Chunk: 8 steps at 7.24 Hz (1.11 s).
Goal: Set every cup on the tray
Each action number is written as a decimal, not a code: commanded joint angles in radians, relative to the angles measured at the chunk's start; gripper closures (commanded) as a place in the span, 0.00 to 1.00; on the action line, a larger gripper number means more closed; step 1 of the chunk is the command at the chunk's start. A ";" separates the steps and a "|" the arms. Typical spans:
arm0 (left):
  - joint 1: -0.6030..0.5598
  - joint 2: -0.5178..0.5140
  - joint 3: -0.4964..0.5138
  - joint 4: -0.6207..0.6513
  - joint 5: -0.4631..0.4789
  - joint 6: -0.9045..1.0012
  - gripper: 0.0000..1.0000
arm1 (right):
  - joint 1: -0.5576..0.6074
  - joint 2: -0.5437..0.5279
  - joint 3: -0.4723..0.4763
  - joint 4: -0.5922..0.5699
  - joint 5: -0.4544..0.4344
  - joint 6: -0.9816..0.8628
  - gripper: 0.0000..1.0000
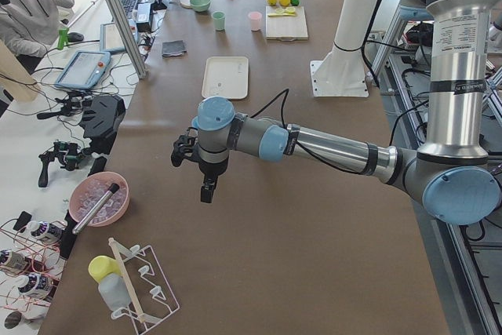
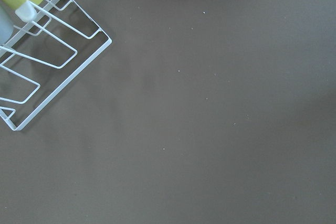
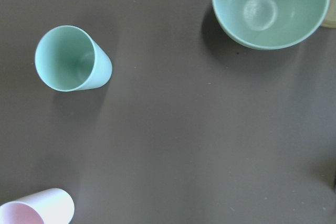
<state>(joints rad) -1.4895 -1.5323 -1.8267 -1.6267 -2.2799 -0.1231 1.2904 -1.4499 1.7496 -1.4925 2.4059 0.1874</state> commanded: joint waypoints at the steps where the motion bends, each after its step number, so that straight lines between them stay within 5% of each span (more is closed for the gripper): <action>1: 0.000 0.000 -0.006 -0.004 -0.012 -0.064 0.02 | -0.142 0.005 0.016 0.081 -0.024 0.163 0.00; 8: 0.000 0.001 -0.008 -0.004 -0.038 -0.070 0.02 | -0.316 -0.017 0.005 0.081 -0.044 0.210 0.07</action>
<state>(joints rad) -1.4895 -1.5309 -1.8349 -1.6306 -2.3172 -0.1932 1.0013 -1.4605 1.7562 -1.4113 2.3655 0.3927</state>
